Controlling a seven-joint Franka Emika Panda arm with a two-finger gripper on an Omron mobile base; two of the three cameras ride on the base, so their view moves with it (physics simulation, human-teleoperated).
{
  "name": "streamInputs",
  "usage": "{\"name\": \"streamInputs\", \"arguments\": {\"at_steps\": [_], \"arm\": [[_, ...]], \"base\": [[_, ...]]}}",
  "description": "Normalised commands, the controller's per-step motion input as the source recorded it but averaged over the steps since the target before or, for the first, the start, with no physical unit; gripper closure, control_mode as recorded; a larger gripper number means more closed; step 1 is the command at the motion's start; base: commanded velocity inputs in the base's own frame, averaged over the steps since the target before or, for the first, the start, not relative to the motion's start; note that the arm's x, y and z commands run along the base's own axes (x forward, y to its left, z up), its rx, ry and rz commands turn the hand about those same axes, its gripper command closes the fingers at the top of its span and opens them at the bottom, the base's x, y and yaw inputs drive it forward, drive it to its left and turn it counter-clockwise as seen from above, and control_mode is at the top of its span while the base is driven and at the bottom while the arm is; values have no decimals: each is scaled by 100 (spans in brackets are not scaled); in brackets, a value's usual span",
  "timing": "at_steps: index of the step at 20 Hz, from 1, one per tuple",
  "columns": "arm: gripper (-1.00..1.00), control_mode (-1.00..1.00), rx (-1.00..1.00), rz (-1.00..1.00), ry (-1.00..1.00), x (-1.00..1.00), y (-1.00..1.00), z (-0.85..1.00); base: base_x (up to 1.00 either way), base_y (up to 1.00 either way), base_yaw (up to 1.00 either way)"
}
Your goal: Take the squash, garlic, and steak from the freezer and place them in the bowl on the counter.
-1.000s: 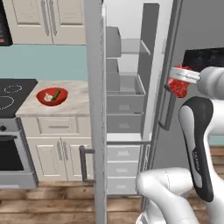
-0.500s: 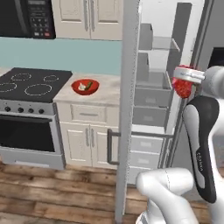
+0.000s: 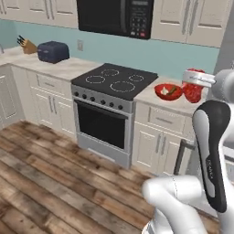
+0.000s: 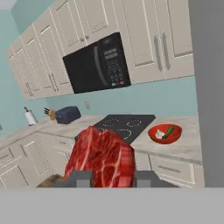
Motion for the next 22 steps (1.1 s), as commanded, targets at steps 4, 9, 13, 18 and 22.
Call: {"name": "streamInputs", "arguments": {"at_steps": [4, 9, 13, 18, 22], "arm": [[100, 100, 0, 0, 0, 0, 0, 0], [100, 100, 0, 0, 0, 0, 0, 0], [100, 100, 0, 0, 0, 0, 0, 0], [100, 100, 0, 0, 0, 0, 0, 0], [100, 100, 0, 0, 0, 0, 0, 0]], "base": [[92, 65, 14], [100, 38, -2], [100, 30, -9], [100, 5, -29], [77, 0, -61]]}}
